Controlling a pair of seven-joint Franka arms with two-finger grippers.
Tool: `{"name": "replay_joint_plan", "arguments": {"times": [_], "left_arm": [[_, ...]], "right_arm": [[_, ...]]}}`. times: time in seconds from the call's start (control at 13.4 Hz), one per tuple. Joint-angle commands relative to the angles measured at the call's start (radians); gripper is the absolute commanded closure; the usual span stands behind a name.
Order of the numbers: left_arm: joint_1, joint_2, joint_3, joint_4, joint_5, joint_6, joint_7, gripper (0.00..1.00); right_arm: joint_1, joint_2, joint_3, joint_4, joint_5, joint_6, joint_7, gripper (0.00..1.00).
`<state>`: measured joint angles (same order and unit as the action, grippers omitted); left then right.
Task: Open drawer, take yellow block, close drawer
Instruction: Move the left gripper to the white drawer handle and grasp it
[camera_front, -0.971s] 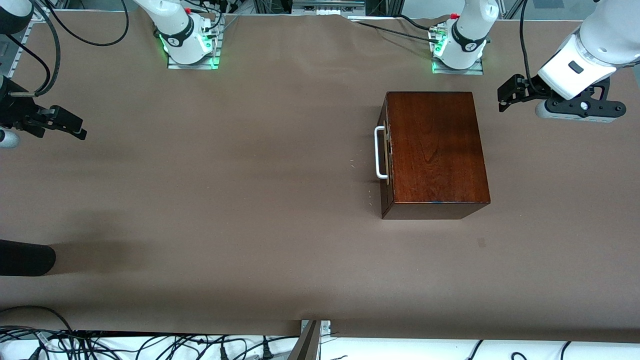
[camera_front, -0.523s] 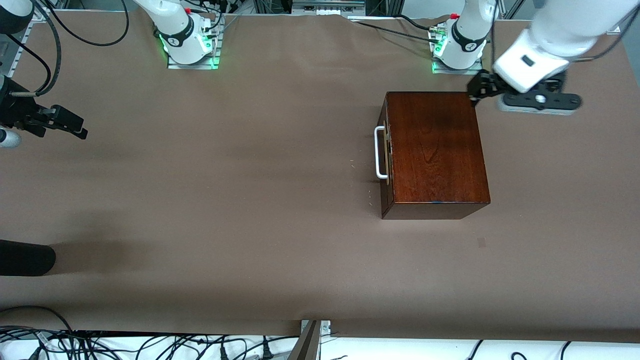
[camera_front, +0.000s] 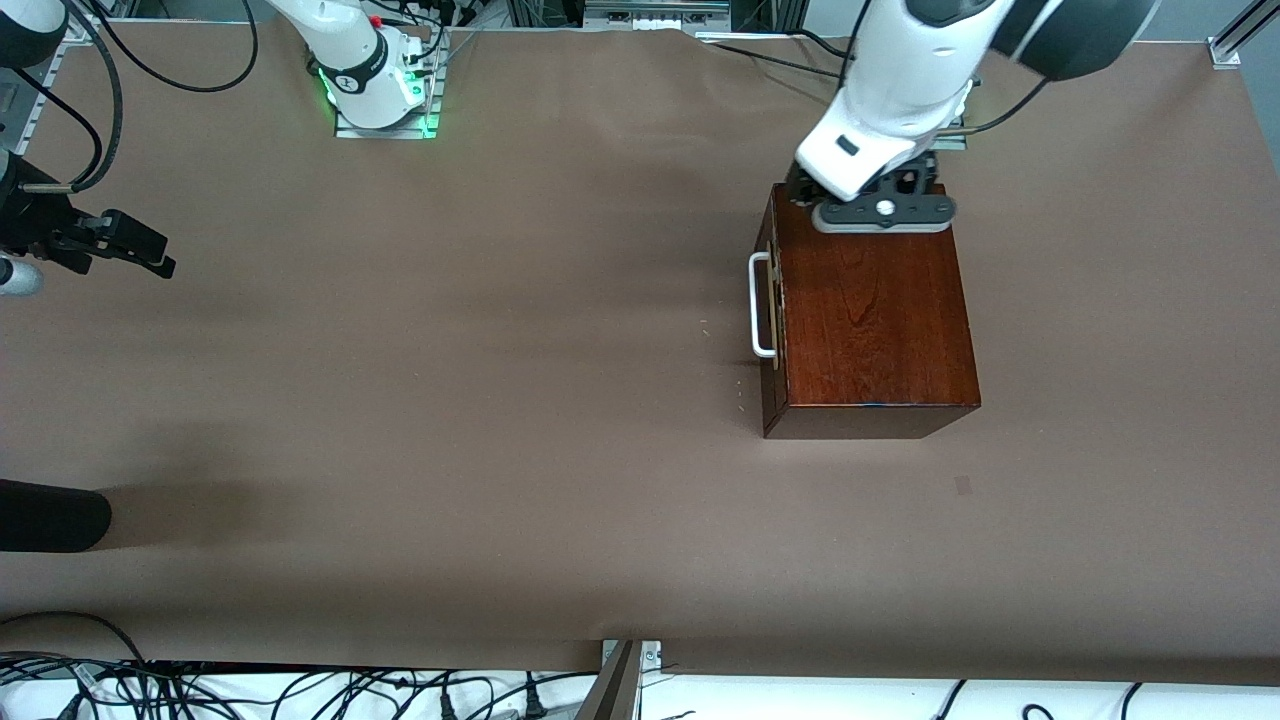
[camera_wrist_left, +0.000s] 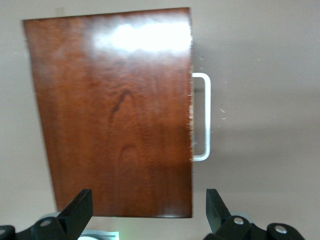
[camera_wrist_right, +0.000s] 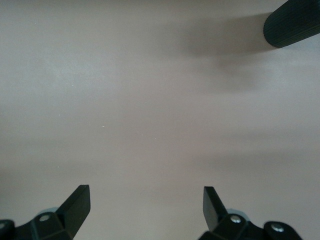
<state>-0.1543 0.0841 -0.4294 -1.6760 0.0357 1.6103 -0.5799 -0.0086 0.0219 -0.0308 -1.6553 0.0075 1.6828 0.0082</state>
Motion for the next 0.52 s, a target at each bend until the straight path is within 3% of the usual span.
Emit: {"name": "replay_joint_plan", "arguments": {"times": [0.0, 0.22, 0.45], "left_arm": [[-0.063, 0.072, -0.008, 0.012, 0.023, 0.052, -0.084, 0.00], [-0.128, 0.166, -0.008, 0.022, 0.042, 0.138, -0.136, 0.00], [-0.214, 0.253, -0.008, 0.025, 0.192, 0.140, -0.220, 0.00]], "right_arm": [[-0.004, 0.000, 0.003, 0.014, 0.003, -0.017, 0.003, 0.00], [-0.005, 0.000, 0.003, 0.014, 0.003, -0.017, 0.003, 0.00], [-0.005, 0.000, 0.003, 0.014, 0.003, -0.017, 0.003, 0.00]]}}
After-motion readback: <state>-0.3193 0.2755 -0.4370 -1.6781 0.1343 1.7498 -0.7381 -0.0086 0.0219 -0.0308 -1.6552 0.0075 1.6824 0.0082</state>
